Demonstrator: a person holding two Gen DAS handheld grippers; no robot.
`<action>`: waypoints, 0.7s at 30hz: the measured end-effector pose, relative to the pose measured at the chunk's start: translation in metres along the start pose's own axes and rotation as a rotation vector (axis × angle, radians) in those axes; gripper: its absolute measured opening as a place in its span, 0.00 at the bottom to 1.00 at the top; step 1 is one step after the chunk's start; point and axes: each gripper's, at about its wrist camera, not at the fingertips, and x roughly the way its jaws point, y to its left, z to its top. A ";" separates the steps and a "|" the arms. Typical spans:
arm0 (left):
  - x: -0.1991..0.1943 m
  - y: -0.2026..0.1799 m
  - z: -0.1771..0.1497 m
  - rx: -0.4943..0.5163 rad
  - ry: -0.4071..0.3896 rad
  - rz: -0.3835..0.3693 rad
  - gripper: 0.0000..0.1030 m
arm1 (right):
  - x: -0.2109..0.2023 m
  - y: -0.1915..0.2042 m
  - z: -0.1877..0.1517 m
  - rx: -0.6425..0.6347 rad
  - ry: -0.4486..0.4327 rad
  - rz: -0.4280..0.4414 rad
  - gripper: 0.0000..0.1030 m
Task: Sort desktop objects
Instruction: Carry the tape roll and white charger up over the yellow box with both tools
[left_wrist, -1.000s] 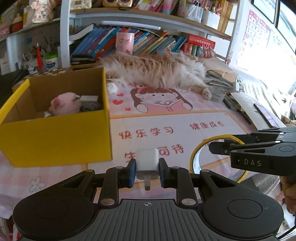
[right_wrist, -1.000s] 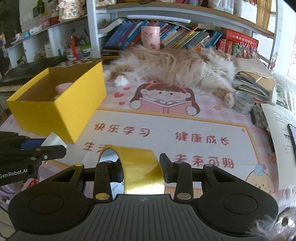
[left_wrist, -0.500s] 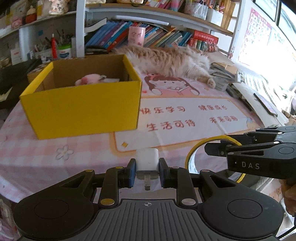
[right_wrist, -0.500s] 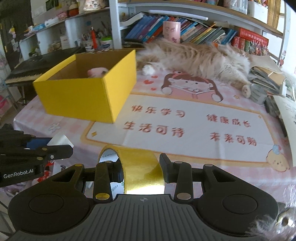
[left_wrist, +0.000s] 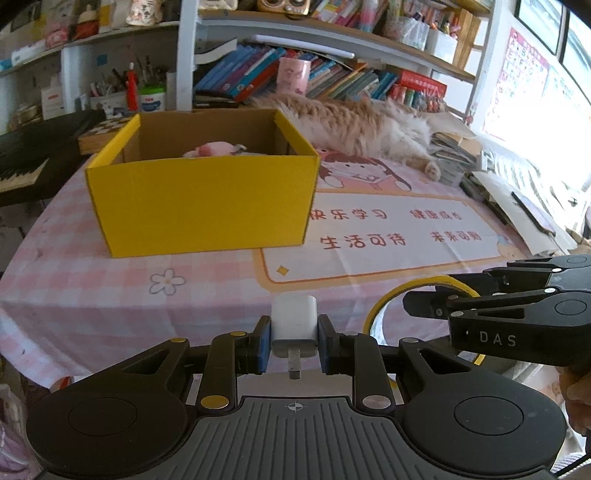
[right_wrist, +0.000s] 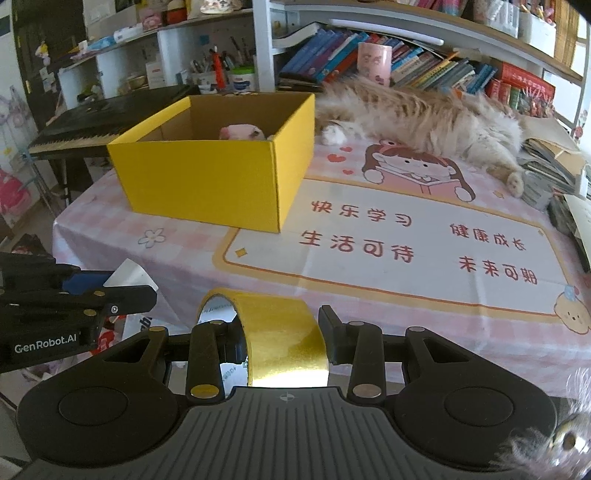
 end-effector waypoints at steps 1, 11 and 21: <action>-0.001 0.003 -0.001 -0.007 -0.003 0.003 0.23 | 0.000 0.003 0.001 -0.006 0.000 0.003 0.33; -0.013 0.030 -0.005 -0.085 -0.035 0.052 0.23 | 0.009 0.034 0.014 -0.087 -0.003 0.057 0.33; -0.021 0.044 -0.004 -0.135 -0.058 0.083 0.23 | 0.012 0.055 0.033 -0.157 -0.027 0.109 0.33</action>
